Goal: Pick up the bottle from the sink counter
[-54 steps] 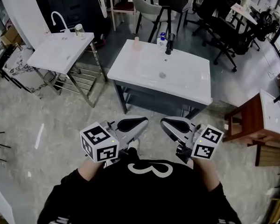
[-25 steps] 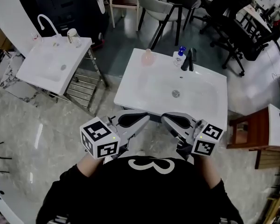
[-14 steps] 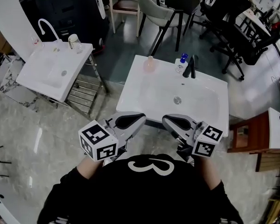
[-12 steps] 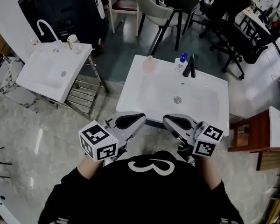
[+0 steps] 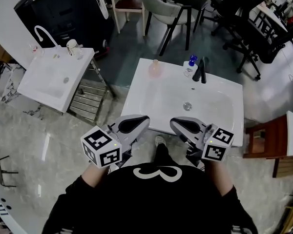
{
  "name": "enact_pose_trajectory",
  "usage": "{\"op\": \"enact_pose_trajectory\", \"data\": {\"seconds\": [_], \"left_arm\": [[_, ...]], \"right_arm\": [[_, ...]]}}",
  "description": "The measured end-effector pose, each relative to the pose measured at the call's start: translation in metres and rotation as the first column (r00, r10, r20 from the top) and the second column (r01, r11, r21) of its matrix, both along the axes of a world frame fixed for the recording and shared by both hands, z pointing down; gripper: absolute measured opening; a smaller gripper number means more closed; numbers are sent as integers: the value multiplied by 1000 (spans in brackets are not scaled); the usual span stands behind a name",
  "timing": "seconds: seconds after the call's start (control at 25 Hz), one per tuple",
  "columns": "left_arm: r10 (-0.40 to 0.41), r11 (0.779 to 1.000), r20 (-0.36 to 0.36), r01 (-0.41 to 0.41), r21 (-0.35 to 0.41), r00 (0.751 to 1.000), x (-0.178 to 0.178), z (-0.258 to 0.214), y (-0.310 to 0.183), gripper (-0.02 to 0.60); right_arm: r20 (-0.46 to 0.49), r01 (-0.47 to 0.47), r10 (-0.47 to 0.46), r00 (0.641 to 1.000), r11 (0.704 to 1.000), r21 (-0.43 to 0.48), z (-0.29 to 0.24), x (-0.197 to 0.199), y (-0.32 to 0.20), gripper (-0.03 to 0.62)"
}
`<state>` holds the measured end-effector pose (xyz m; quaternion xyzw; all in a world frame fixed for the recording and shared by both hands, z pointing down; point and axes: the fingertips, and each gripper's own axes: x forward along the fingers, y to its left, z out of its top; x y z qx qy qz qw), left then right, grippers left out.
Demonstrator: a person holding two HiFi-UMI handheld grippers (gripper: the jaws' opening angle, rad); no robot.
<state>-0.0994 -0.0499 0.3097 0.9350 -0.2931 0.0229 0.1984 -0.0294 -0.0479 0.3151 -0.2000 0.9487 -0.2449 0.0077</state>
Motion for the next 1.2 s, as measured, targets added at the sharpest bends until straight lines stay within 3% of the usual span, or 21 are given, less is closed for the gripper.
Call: {"op": "enact_pose_trajectory", "data": {"seconds": [0.36, 0.64, 0.76, 1.04, 1.2], "left_arm": [[-59, 998, 31, 59, -21, 998, 11, 16, -62, 15], [-55, 996, 54, 58, -68, 997, 27, 42, -106, 17], [-27, 995, 30, 30, -92, 999, 38, 48, -121, 17], [9, 997, 4, -9, -71, 1000, 57, 53, -150, 17], [-12, 998, 22, 13, -55, 1000, 60, 58, -163, 17]], "right_arm": [[2, 5, -5, 1000, 998, -59, 23, 14, -61, 14], [-2, -13, 13, 1000, 994, -110, 43, 29, -101, 15], [-9, -18, 17, 1000, 991, -134, 53, 35, -115, 14], [-23, -27, 23, 999, 983, -180, 75, 47, -137, 14], [-27, -32, 27, 999, 978, -205, 86, 52, -147, 14]]}}
